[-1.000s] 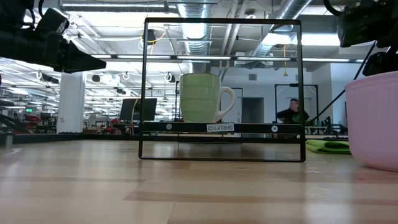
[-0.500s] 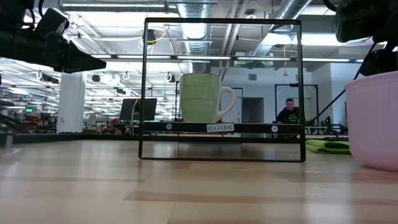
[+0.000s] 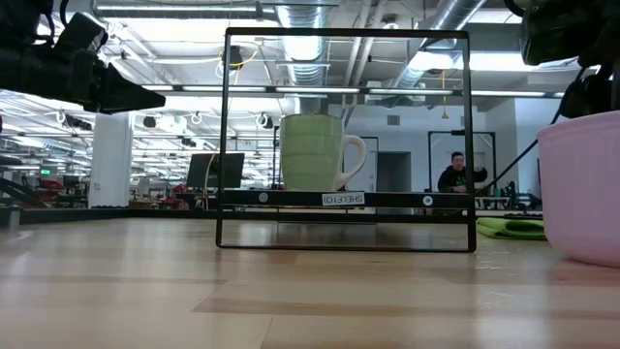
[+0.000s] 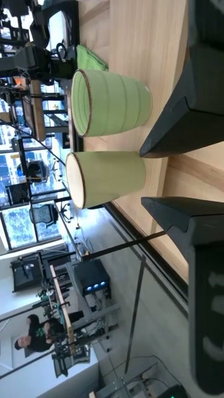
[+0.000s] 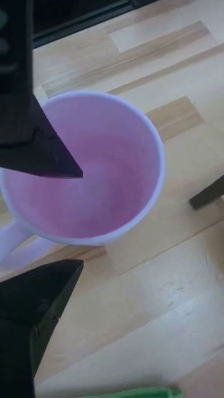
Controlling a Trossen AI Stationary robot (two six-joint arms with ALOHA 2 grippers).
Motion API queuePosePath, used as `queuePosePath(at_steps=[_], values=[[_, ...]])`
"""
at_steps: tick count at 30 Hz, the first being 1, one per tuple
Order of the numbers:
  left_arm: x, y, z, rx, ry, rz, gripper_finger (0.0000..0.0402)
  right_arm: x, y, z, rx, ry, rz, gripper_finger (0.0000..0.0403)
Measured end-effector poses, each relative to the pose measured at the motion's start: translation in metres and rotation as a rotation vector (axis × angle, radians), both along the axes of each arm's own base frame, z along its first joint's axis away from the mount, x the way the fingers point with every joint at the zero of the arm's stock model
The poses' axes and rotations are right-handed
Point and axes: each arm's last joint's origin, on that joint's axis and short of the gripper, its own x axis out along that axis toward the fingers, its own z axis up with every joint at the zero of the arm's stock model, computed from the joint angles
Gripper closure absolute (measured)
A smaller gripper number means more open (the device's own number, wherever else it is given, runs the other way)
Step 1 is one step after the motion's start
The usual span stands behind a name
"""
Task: Stack small to large cups/mugs on shelf
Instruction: Put the purple mug on the shelf
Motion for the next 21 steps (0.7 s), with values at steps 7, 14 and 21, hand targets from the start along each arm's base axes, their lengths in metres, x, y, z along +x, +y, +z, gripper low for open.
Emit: queuePosePath(at_steps=[7, 14, 21], values=[[0.0, 0.0, 0.0, 0.0, 0.0, 0.0, 0.0299, 0.0, 0.0, 0.0, -0.003, -0.001, 0.007, 0.0232], [0.0, 0.0, 0.0, 0.0, 0.0, 0.0, 0.0299, 0.0, 0.0, 0.0, -0.003, -0.001, 0.007, 0.0291], [0.0, 0.0, -0.0001, 0.0, 0.0, 0.0, 0.0299, 0.0, 0.0, 0.0, -0.003, -0.001, 0.007, 0.0323]])
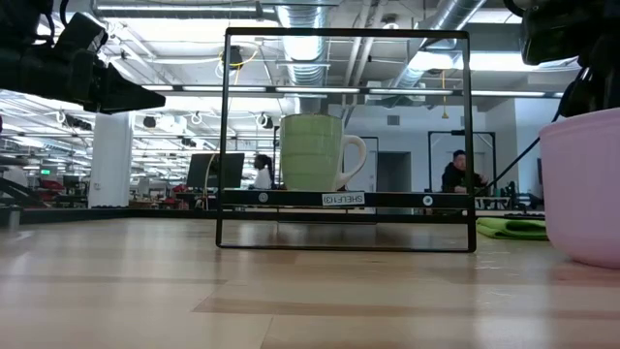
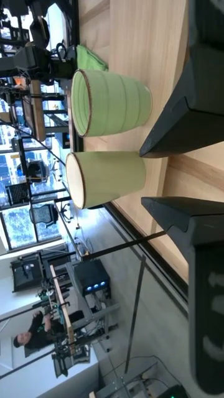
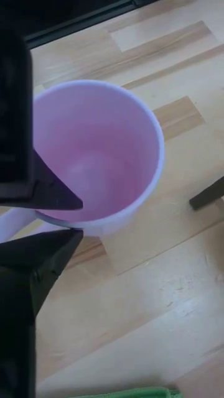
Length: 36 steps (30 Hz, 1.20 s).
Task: Stack small to large cups/mugs on shelf
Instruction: Put the purple mug on the shelf
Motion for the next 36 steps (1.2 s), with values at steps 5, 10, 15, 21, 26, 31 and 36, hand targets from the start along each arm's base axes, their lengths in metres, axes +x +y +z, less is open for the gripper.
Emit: queuePosePath(at_steps=[5, 10, 15, 21, 26, 31, 36], values=[[0.0, 0.0, 0.0, 0.0, 0.0, 0.0, 0.0299, 0.0, 0.0, 0.0, 0.0, 0.0, 0.0, 0.0337], [0.0, 0.0, 0.0001, 0.0, 0.0, 0.0, 0.0299, 0.0, 0.0, 0.0, 0.0, 0.0, 0.0, 0.0351], [0.0, 0.0, 0.0001, 0.0, -0.001, 0.0, 0.0299, 0.0, 0.0, 0.0, 0.0, 0.0, 0.0, 0.0375], [0.0, 0.0, 0.0001, 0.0, -0.001, 0.0, 0.0299, 0.0001, 0.0001, 0.0001, -0.006, -0.004, 0.019, 0.0392], [0.0, 0.0, 0.0001, 0.0, -0.001, 0.0, 0.0299, 0.0004, -0.0003, 0.0001, -0.026, -0.014, 0.03, 0.0397], [0.0, 0.0, 0.0001, 0.0, -0.001, 0.0, 0.0299, 0.0016, -0.002, 0.0003, -0.044, -0.026, 0.021, 0.0398], [0.0, 0.0, 0.0001, -0.015, -0.008, 0.0, 0.0299, 0.0042, -0.0073, 0.0009, -0.051, -0.017, -0.006, 0.0398]])
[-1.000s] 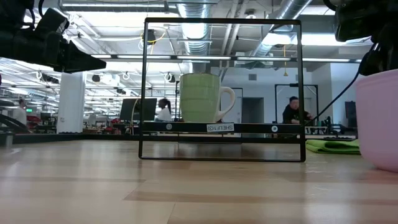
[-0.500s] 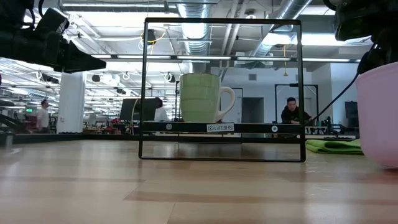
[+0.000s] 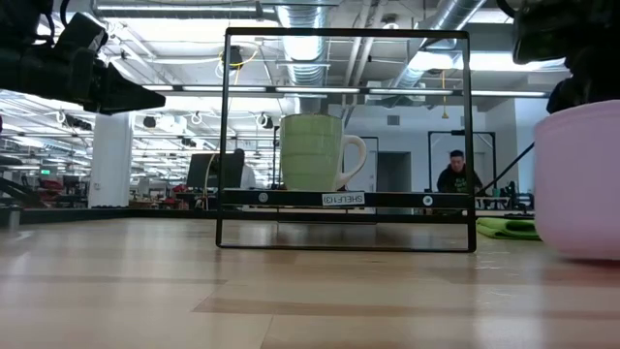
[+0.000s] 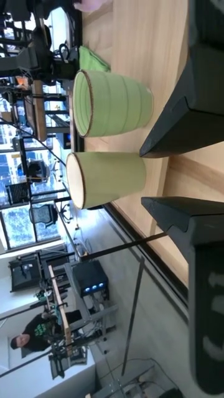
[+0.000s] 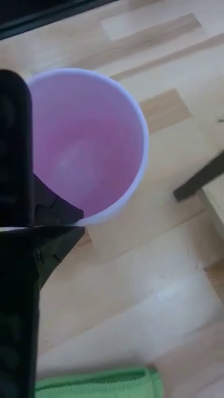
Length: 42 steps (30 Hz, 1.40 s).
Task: Stack small to large cups/mugs on shelf
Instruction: Put the purple mug on the shelf
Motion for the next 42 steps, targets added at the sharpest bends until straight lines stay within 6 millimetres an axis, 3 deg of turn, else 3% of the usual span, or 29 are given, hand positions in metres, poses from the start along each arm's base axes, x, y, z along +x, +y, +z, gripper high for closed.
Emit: queuePosePath(at_steps=[9, 20, 28, 42], values=[[0.0, 0.0, 0.0, -0.029, -0.015, 0.002, 0.0299, -0.001, -0.016, 0.032, -0.152, 0.103, -0.066, 0.0398], [0.0, 0.0, 0.0, -0.029, -0.015, 0.002, 0.0299, 0.017, -0.038, 0.072, -0.199, 0.016, -0.214, 0.0398], [0.0, 0.0, 0.0, -0.029, -0.015, 0.002, 0.0299, 0.026, -0.059, 0.079, -0.219, 0.004, -0.251, 0.0398], [0.0, 0.0, 0.0, -0.029, -0.015, 0.002, 0.0299, 0.041, -0.071, 0.085, -0.174, -0.114, -0.308, 0.0398]])
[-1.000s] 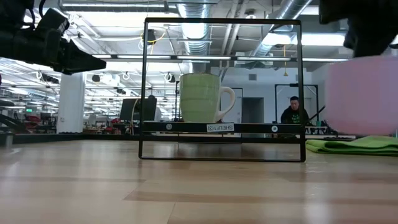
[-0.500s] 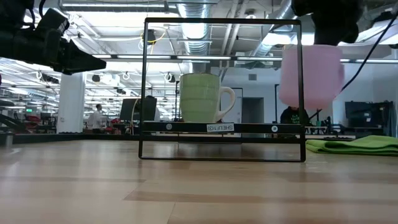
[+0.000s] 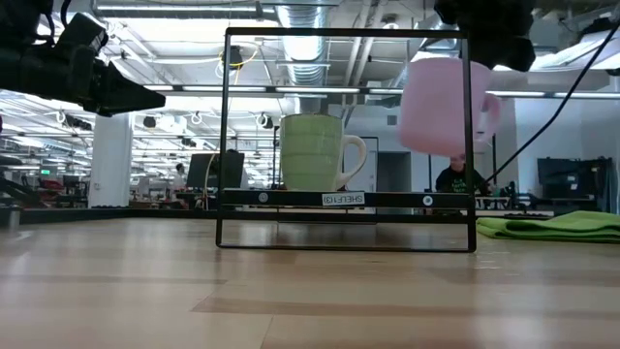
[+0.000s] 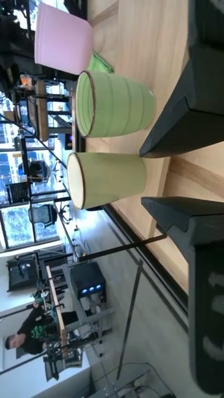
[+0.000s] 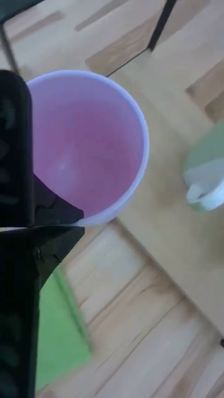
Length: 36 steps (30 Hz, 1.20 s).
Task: Stack small to large cups/mugs on shelf
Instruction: Put the purple mug on the shelf
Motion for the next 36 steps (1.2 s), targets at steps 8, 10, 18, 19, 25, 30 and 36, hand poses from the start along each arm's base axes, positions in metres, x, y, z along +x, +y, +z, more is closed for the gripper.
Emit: queuePosePath(at_steps=[8, 10, 18, 19, 25, 30, 36], values=[[0.0, 0.0, 0.0, 0.0, 0.0, 0.0, 0.0299, 0.008, -0.009, 0.004, 0.021, -0.082, -0.051, 0.0399], [0.0, 0.0, 0.0, 0.0, 0.0, 0.0, 0.0299, 0.01, -0.011, 0.004, 0.021, -0.09, -0.059, 0.0399], [0.0, 0.0, 0.0, 0.0, 0.0, 0.0, 0.0299, 0.01, -0.016, 0.004, -0.018, -0.075, -0.015, 0.0399], [0.0, 0.0, 0.0, 0.0, 0.0, 0.0, 0.0299, 0.01, -0.016, 0.004, -0.024, -0.072, -0.007, 0.0399], [0.0, 0.0, 0.0, 0.0, 0.0, 0.0, 0.0299, 0.01, -0.016, 0.004, -0.039, -0.067, 0.012, 0.0399], [0.0, 0.0, 0.0, 0.0, 0.0, 0.0, 0.0299, 0.011, -0.016, 0.004, -0.038, -0.069, 0.01, 0.0399], [0.0, 0.0, 0.0, 0.0, 0.0, 0.0, 0.0298, 0.014, -0.016, 0.006, -0.024, -0.109, -0.006, 0.0399]])
